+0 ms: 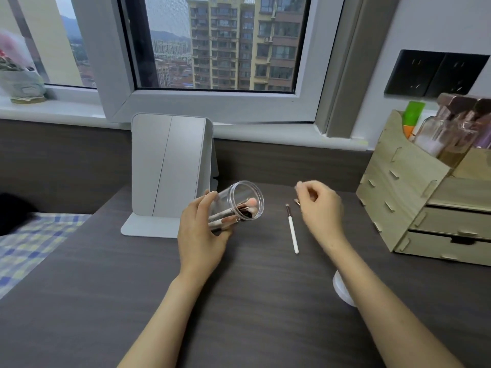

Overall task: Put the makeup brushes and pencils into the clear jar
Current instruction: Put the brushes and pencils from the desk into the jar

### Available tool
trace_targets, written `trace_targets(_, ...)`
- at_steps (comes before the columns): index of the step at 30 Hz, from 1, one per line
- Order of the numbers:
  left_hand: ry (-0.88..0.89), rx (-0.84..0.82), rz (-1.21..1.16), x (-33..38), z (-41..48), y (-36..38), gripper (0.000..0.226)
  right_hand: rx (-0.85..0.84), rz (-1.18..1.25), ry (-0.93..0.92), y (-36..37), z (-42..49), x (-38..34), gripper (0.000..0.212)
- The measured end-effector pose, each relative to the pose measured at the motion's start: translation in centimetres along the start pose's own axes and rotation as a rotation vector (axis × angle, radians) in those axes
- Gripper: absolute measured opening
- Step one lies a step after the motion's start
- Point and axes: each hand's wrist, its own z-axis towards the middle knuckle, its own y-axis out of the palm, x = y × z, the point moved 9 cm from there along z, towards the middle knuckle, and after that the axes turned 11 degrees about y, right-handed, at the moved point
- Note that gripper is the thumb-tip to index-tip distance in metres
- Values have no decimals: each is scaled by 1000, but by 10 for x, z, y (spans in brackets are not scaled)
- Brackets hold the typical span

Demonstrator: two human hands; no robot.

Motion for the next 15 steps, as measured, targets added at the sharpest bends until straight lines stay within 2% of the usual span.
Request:
trace_targets(1, 3, -1, 0, 0, 0, 0, 72, 26, -238, 40, 3, 13, 17, 21)
trace_targets(3, 11, -8, -2, 1, 0, 2, 73, -83, -577, 111, 23, 29, 48, 34)
trace_targets(6, 31, -11, 6, 4, -1, 2, 71, -230, -768, 151, 46, 38, 75, 45)
trace_targets(10, 50, -13, 4, 5, -1, 2, 72, -285, -837, 159, 58, 50, 80, 35)
trace_targets(12, 45, -14, 5, 3, -1, 2, 73, -294, -800, 173, 56, 56, 75, 37)
trace_targets(14, 38, -9, 3, 3, -1, 1, 73, -255, -609, 185, 43, 60, 62, 40)
trace_targets(15, 37, -7, 4, 3, -1, 1, 72, -225, -445, 172, 34, 62, 52, 35)
